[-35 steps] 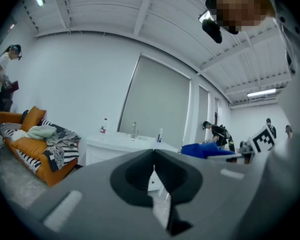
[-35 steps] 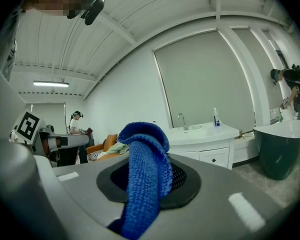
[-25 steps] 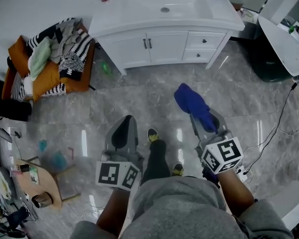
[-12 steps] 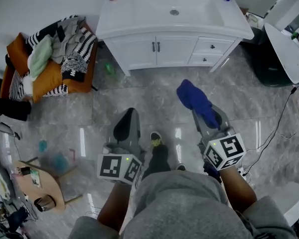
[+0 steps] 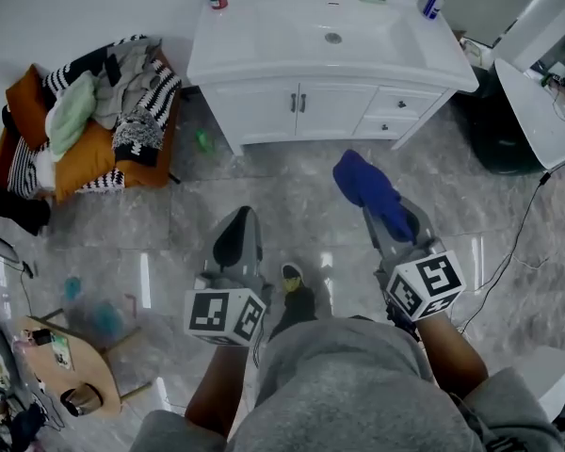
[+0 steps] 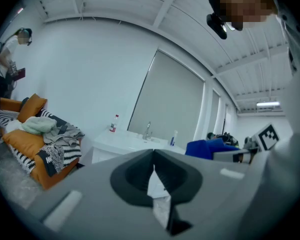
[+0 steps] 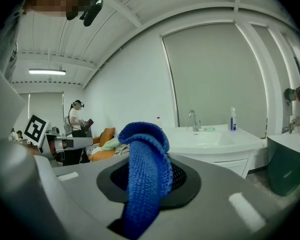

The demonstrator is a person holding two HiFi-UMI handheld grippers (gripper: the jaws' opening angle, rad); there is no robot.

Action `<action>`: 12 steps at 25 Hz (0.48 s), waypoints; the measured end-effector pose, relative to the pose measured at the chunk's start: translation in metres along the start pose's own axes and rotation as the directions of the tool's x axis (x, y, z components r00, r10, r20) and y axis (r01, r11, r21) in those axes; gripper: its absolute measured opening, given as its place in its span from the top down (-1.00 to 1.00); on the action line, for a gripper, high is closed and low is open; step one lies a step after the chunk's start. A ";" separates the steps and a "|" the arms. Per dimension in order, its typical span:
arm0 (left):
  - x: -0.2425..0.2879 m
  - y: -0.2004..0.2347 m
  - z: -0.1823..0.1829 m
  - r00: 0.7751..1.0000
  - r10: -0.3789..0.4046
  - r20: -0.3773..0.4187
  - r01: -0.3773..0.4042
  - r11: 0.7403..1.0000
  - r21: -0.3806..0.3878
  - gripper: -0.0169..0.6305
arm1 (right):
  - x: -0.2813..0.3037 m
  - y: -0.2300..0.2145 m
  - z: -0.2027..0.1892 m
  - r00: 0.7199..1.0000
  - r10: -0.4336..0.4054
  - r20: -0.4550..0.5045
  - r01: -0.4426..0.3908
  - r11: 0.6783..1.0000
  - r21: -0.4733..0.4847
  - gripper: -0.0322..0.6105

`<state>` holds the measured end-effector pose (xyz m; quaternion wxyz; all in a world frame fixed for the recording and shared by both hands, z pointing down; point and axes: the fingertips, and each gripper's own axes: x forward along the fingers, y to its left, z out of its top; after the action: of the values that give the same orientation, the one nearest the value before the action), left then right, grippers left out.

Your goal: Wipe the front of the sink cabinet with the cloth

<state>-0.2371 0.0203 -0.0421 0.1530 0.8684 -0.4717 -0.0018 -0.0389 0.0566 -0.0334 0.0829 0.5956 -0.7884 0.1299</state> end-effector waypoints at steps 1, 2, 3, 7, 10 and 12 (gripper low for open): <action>0.002 0.003 0.001 1.000 0.000 0.003 0.000 1.000 0.000 0.91 | 0.002 0.000 0.002 1.000 -0.001 0.003 0.001 1.000 -0.006 0.62; 0.003 0.005 0.003 1.000 -0.001 0.007 0.001 1.000 0.001 0.91 | 0.005 0.001 0.004 1.000 -0.002 0.005 0.002 1.000 -0.012 0.62; 0.004 0.008 0.004 1.000 -0.002 0.011 0.002 1.000 0.003 0.91 | 0.007 0.001 0.006 1.000 -0.002 0.007 0.002 1.000 -0.021 0.62; 0.004 0.014 0.004 1.000 -0.004 0.024 0.004 1.000 -0.011 0.91 | 0.007 0.007 0.012 1.000 -0.004 0.011 0.005 0.998 -0.059 0.62; 0.007 0.010 0.000 0.999 -0.025 0.028 0.025 1.000 -0.017 0.91 | 0.002 0.007 0.017 1.000 -0.015 0.023 0.017 0.996 -0.092 0.62; 0.008 0.004 -0.003 0.999 -0.041 0.021 0.041 0.999 -0.010 0.91 | -0.006 0.003 0.018 0.999 -0.034 0.033 0.037 0.994 -0.101 0.62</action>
<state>-0.2356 0.0125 -0.0366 0.1524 0.8771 -0.4552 -0.0164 -0.0399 0.0579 -0.0528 0.1028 0.6064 -0.7845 0.0788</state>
